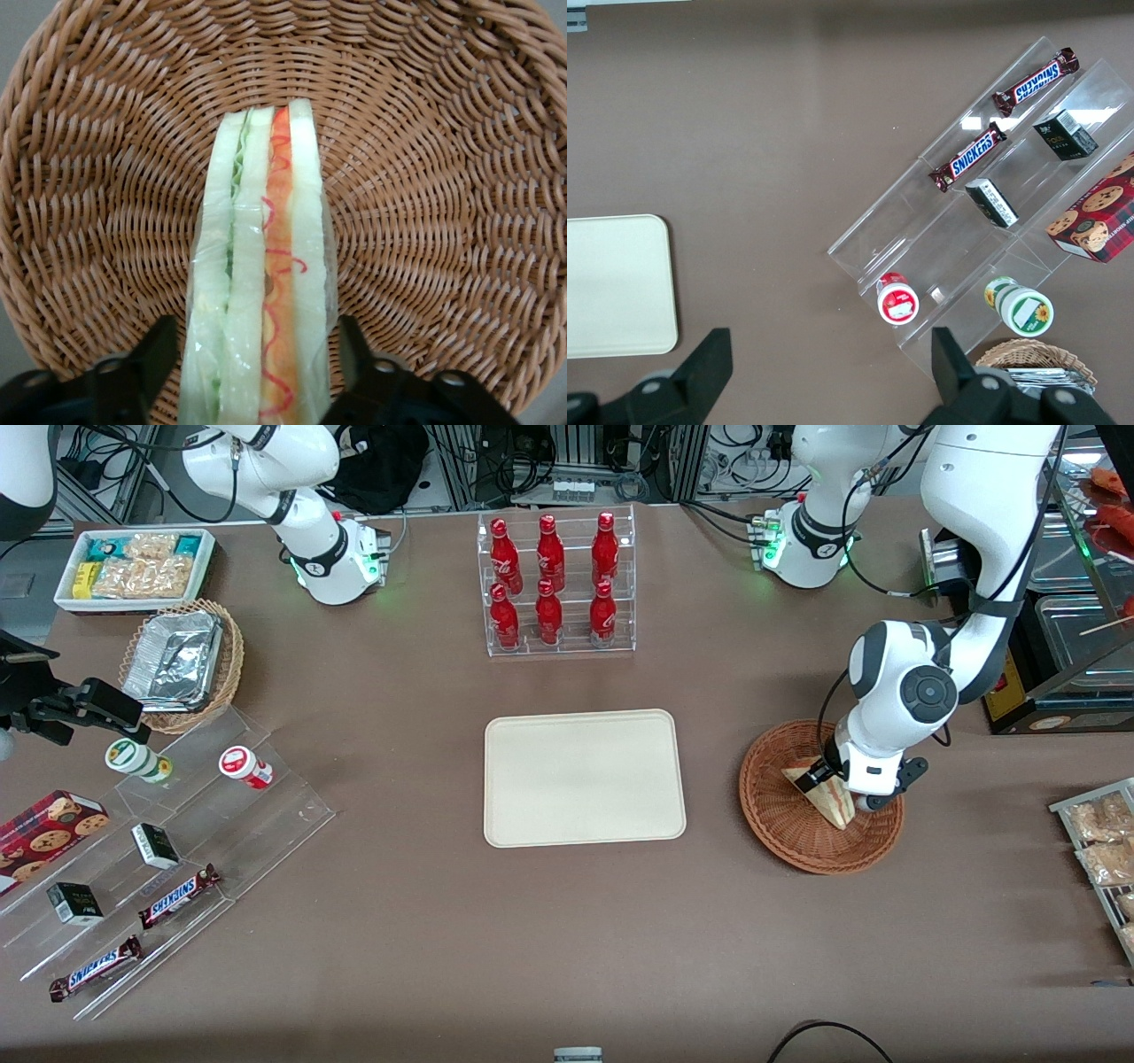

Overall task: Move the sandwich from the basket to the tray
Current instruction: 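Close the left gripper on the wrapped sandwich's crust edge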

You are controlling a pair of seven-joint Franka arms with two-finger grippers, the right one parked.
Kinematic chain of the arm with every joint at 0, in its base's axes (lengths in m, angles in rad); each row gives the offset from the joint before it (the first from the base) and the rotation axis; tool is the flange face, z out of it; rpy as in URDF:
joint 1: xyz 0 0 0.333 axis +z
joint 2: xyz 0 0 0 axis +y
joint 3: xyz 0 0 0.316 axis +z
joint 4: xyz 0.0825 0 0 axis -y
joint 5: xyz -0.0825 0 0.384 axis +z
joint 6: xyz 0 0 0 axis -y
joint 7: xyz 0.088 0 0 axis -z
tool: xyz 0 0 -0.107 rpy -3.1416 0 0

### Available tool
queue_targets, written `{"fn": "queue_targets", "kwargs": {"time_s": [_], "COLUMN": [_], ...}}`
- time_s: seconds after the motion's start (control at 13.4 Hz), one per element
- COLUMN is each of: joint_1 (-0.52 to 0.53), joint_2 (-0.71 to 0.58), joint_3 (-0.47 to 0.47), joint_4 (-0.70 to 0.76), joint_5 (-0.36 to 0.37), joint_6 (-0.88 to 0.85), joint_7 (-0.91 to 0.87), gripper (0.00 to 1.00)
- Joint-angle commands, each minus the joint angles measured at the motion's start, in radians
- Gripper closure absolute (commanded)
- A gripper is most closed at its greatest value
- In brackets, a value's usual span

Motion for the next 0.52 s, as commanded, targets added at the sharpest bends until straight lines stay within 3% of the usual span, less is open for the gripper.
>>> {"fn": "queue_targets", "kwargs": {"time_s": [0.0,0.22,0.45], "joint_1": [0.001,0.001,-0.027], "joint_2": [-0.015,-0.086,-0.114], "joint_3": [-0.002,-0.002,-0.014], "joint_4": [0.006,0.026,0.222], "joint_5": [0.018,0.020,0.020], "joint_6": [0.001,-0.078,-0.389], "joint_7": [-0.020,-0.014,-0.009], "gripper": [0.90,0.91,0.91]}}
